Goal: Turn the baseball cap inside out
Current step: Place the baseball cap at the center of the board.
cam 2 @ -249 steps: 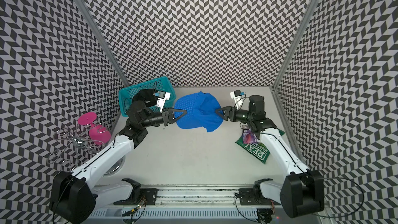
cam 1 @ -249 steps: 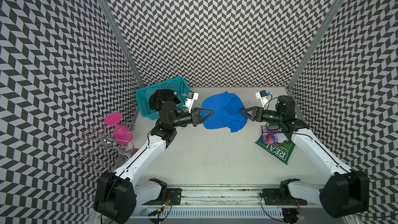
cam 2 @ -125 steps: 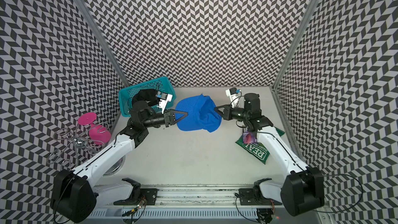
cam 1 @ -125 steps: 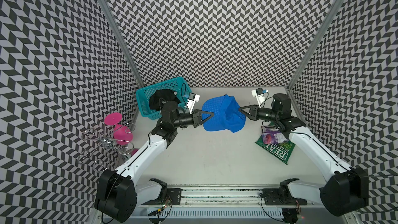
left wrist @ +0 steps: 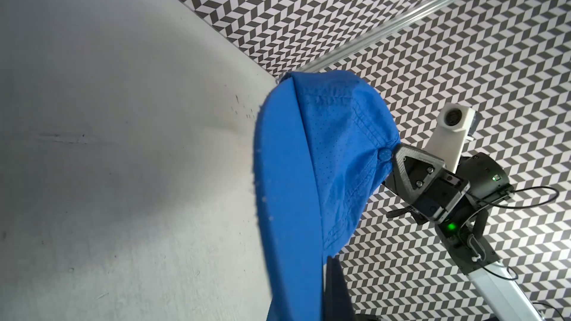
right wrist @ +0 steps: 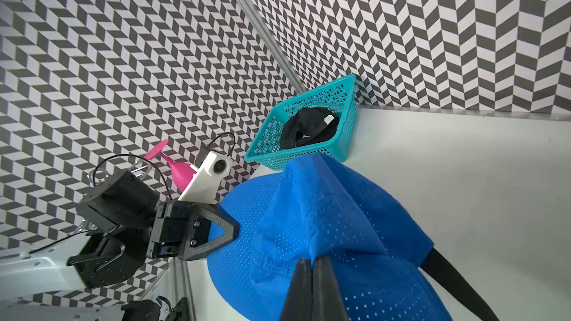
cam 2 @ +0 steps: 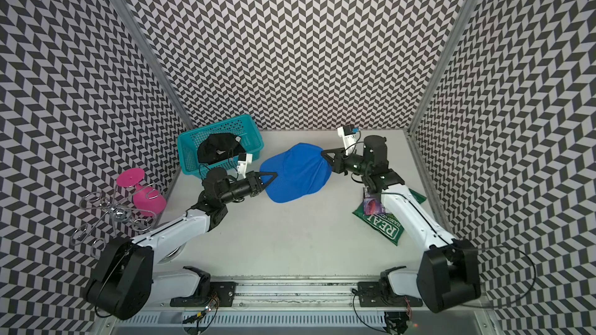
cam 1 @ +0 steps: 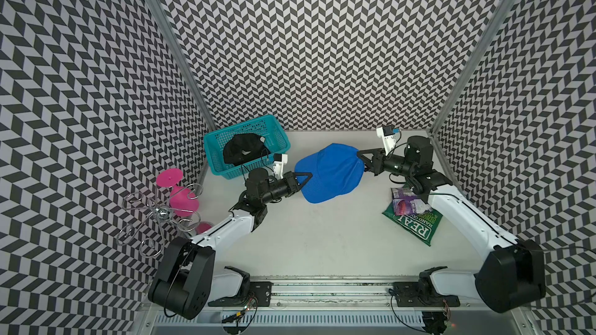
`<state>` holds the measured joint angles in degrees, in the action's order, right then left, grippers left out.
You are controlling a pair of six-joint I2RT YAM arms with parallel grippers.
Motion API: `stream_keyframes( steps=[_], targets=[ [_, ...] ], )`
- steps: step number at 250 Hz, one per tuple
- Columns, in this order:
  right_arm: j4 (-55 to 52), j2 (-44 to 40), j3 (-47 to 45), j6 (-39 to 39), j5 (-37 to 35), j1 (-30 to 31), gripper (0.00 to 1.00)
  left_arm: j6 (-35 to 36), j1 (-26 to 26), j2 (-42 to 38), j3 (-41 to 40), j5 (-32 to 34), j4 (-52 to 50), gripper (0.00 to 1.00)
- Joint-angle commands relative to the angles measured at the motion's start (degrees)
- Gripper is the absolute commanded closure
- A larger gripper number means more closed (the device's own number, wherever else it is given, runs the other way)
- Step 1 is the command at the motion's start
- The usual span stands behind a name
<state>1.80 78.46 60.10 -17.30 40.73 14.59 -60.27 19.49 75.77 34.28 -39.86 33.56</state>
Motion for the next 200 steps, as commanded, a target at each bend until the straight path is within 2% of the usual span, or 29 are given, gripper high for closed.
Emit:
stream_keyframes(
  steps=[1,28,48,67,95,116,157,174,200],
  targets=[
    [6.8,5.2,4.5,5.6,1.5,0.9,1.00,-3.5,0.5,4.8,0.1,2.5,5.7,0.98],
    [4.5,11.8,9.4,12.2,-1.6,1.9,1.00,-4.8,0.7,10.6,1.0,3.5,7.3,0.96],
    [2.9,17.2,13.9,16.8,-2.7,1.9,1.00,-5.8,0.9,14.0,1.4,5.4,7.4,0.86],
    [0.0,22.5,19.2,22.3,-2.9,2.4,1.00,-6.6,0.9,17.1,1.5,6.1,8.1,0.81],
    [-5.6,30.2,27.6,30.5,-5.2,3.9,1.00,-7.0,0.9,20.5,2.2,4.6,6.5,0.59],
    [-8.5,35.1,33.1,35.0,-7.0,5.0,1.00,-6.6,0.9,19.6,1.1,5.3,4.9,0.39],
    [-9.9,40.9,39.5,42.4,-8.1,6.2,1.00,-2.5,0.4,13.3,-1.0,9.8,-4.5,0.17],
    [-7.9,41.9,39.9,45.1,-9.5,6.8,1.00,-0.6,0.0,10.6,-1.1,11.2,-7.6,0.12],
    [-3.1,43.0,40.0,47.7,-12.9,7.6,1.00,4.7,-0.1,8.2,1.2,13.0,-12.6,0.12]
  ],
)
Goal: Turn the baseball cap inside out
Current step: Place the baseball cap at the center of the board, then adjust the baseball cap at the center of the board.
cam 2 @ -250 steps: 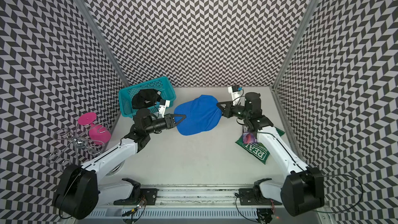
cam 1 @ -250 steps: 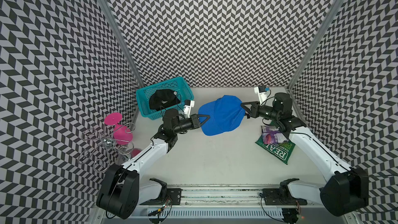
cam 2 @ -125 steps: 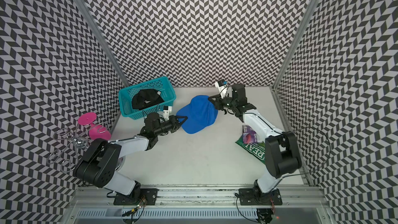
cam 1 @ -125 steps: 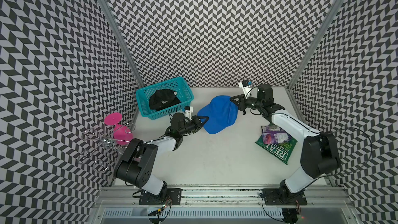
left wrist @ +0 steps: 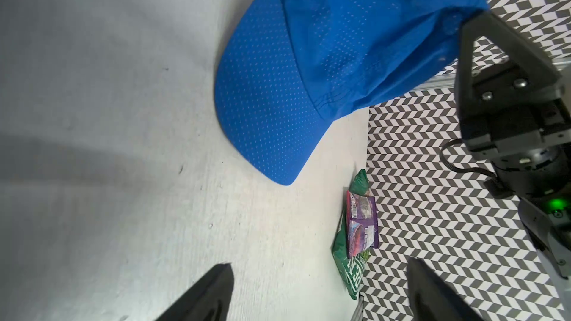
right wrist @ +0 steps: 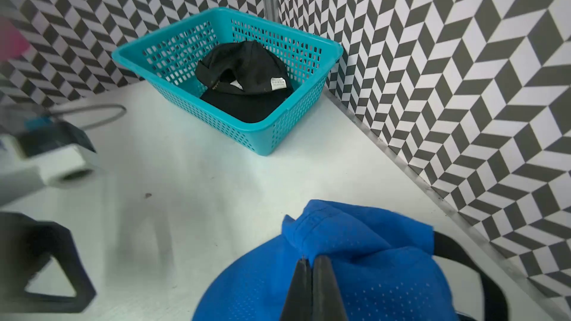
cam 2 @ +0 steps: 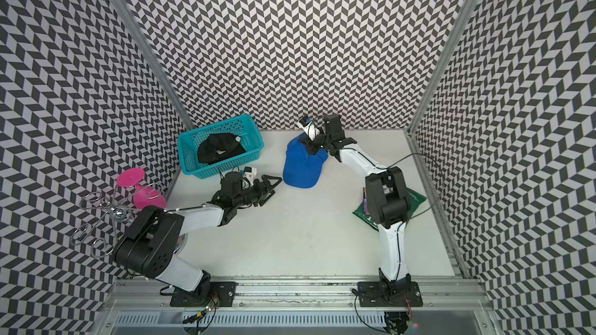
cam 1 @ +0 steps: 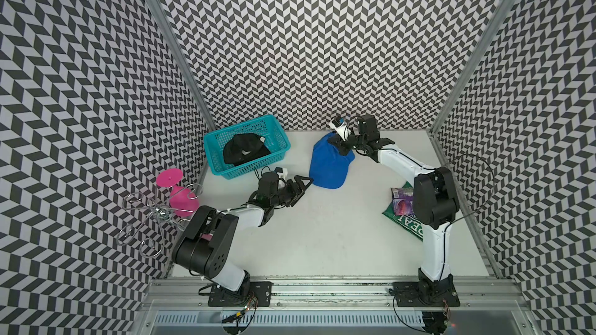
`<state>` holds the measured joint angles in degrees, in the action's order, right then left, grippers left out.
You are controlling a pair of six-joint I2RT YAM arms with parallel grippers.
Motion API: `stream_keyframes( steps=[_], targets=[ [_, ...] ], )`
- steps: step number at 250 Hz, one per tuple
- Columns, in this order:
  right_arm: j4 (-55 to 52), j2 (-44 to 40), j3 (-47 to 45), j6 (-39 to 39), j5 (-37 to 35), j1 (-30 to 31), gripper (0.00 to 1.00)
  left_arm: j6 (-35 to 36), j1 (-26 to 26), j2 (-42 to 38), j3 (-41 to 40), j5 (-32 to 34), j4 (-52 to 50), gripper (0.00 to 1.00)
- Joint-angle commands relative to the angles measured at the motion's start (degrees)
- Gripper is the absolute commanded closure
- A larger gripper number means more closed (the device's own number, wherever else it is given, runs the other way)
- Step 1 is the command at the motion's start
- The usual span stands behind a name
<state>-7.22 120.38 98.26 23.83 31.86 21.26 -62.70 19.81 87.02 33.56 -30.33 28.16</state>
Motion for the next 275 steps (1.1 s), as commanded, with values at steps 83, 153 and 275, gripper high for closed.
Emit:
stream_keyframes(
  steps=[83,153,275],
  targets=[
    [14.4,1.9,5.4,-1.2,-18.4,2.6,0.47,36.8,0.4,0.5,18.2,8.0,-21.4,0.29],
    [14.2,-6.0,-6.1,-14.4,-13.1,-1.2,0.46,46.4,1.7,14.0,32.6,11.5,-24.5,0.47],
    [8.4,6.7,-0.9,-16.8,-15.7,-1.7,0.54,52.5,1.9,40.2,61.5,21.1,-31.8,0.43]
  ],
)
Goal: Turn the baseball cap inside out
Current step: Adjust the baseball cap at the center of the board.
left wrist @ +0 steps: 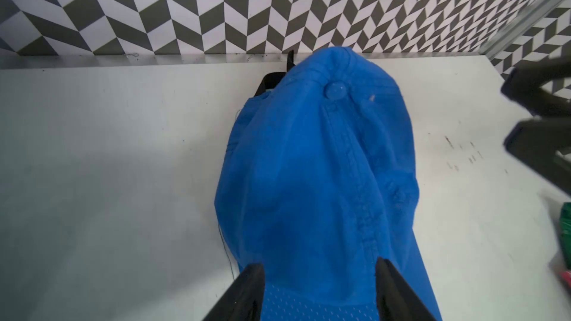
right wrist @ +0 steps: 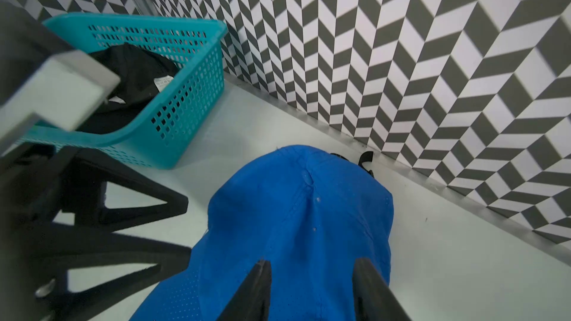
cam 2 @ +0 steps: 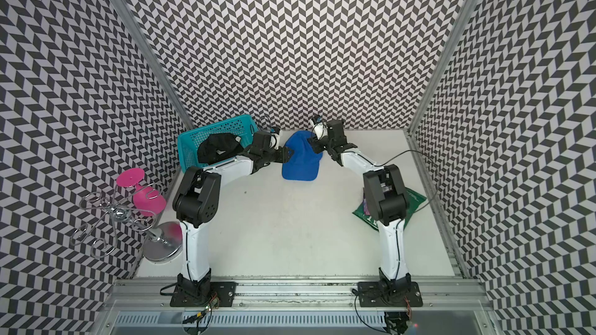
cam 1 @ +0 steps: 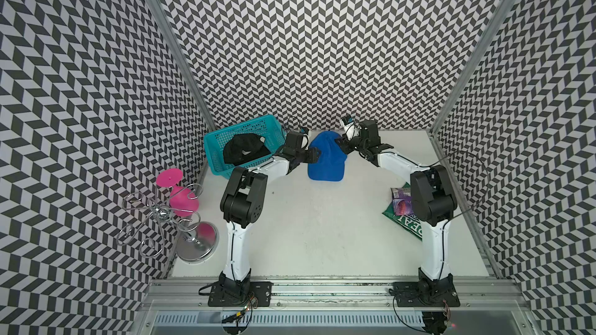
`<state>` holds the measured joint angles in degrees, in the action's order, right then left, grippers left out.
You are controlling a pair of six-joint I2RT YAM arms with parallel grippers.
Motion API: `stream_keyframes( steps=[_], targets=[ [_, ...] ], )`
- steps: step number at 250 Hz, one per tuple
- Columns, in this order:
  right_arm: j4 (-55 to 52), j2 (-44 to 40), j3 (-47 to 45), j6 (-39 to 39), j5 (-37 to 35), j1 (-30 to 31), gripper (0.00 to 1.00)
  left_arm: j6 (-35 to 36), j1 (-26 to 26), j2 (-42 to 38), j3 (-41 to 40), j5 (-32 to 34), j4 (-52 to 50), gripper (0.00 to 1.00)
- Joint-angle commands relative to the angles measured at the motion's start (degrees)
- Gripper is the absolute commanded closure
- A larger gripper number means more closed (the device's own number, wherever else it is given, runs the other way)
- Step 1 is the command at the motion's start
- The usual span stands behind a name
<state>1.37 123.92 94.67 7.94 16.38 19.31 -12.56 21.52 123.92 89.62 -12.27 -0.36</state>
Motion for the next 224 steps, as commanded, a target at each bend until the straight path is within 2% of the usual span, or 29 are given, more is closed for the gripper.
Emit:
stream_keyframes(
  steps=[1,53,105,118,151,176,191,224],
  targets=[
    [-0.2,3.2,2.7,-0.9,-0.2,0.2,0.54,2.3,0.2,3.4,5.6,3.1,-3.4,0.43],
    [-0.7,6.9,4.8,-0.9,-1.8,0.3,0.55,1.8,0.2,9.6,13.1,4.9,-7.0,0.40],
    [-2.7,10.2,8.6,-0.1,-2.6,0.4,0.58,2.0,0.2,11.9,15.6,4.3,-6.9,0.56],
    [-3.1,10.9,9.4,0.0,-2.8,0.5,0.63,2.0,0.3,12.2,15.8,4.1,-7.0,0.64],
    [-4.2,12.2,11.4,0.1,-2.6,0.5,0.84,2.2,0.2,10.9,14.6,3.5,-6.3,0.88],
    [-5.0,12.6,12.7,0.1,-2.0,0.4,0.92,2.5,0.2,8.6,12.0,2.1,-3.9,1.00],
    [-5.9,12.8,13.6,0.2,-1.7,0.4,1.00,3.1,0.0,7.5,11.1,0.0,-3.2,1.00],
    [-7.8,10.6,14.2,0.2,-0.7,0.2,1.00,3.5,-0.7,3.8,7.9,-4.6,-2.1,1.00]
  ],
)
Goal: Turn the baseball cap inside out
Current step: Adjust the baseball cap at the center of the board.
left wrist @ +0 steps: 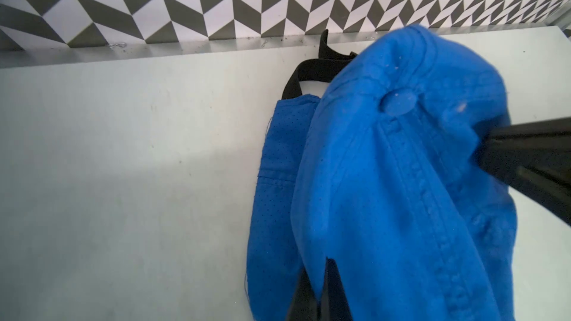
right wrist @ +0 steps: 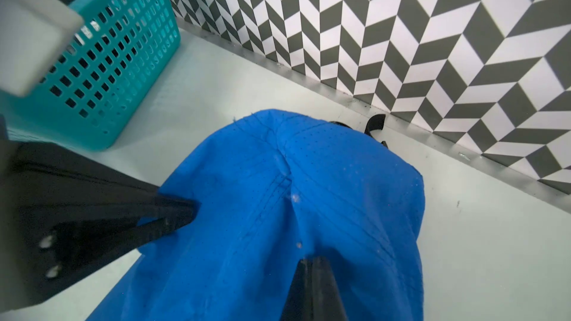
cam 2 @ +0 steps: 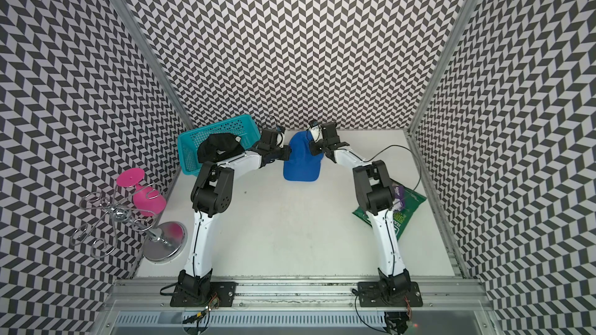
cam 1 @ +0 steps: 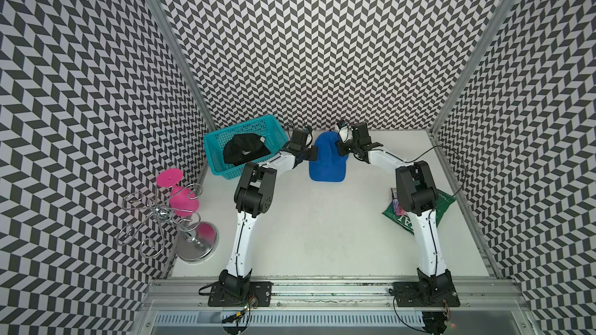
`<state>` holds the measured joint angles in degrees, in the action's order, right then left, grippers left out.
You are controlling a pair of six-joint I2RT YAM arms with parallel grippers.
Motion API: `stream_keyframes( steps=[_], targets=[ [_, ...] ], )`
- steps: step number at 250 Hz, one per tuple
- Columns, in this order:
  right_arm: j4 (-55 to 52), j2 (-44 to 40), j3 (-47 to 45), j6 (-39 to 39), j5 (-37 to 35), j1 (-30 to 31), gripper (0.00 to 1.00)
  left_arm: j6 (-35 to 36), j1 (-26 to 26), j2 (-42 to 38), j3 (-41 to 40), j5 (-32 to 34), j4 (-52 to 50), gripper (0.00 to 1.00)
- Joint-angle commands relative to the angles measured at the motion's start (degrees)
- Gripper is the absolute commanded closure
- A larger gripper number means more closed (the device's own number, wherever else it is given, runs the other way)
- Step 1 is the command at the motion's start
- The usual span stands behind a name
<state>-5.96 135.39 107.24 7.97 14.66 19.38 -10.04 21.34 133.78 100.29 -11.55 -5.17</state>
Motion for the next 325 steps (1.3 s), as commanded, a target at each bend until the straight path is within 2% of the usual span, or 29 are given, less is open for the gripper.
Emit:
stream_keyframes(
  steps=[1,33,57,82,132,180,231,239,265,297,325],
  targets=[
    [-0.5,-1.0,1.7,0.1,1.0,0.1,1.00,1.0,-0.5,-6.2,-2.9,-5.5,2.8,1.00],
    [-2.7,-6.3,0.1,0.8,3.0,-0.6,1.00,1.0,-2.5,-12.5,-9.5,-12.2,5.4,1.00],
    [-3.8,-10.5,-2.6,1.4,7.0,-1.3,1.00,1.5,-4.3,-17.6,-16.1,-19.0,8.5,1.00],
    [-4.3,-13.8,-5.9,2.3,12.0,-1.8,1.00,1.9,-5.7,-21.7,-22.9,-22.9,12.6,1.00],
    [-5.8,-13.4,-9.0,2.4,18.8,-1.8,1.00,3.5,-6.0,-19.1,-25.5,-25.5,10.6,1.00],
    [-9.9,-11.9,-8.2,3.0,18.7,-1.8,1.00,3.1,-6.2,-18.1,-27.7,-28.0,13.5,0.98],
    [-9.9,-14.3,-10.9,3.0,14.7,-2.0,1.00,-2.1,-8.0,-19.3,-32.9,-33.6,22.6,0.93],
    [-9.9,-14.7,-11.4,2.8,14.0,-2.0,1.00,-2.5,-8.1,-19.5,-33.5,-33.6,23.2,0.90],
    [-9.9,-16.3,-12.3,1.5,13.0,-2.0,1.00,-2.0,-8.0,-20.7,-33.9,-31.5,21.7,0.69],
    [-8.6,-19.8,-13.9,-1.3,12.9,-2.0,0.68,-0.6,-8.0,-24.9,-35.1,-24.9,20.0,0.41],
    [-6.6,-24.7,-16.4,-3.6,13.3,-2.0,0.50,0.9,-7.8,-29.9,-36.3,-21.2,18.3,0.30]
  ],
)
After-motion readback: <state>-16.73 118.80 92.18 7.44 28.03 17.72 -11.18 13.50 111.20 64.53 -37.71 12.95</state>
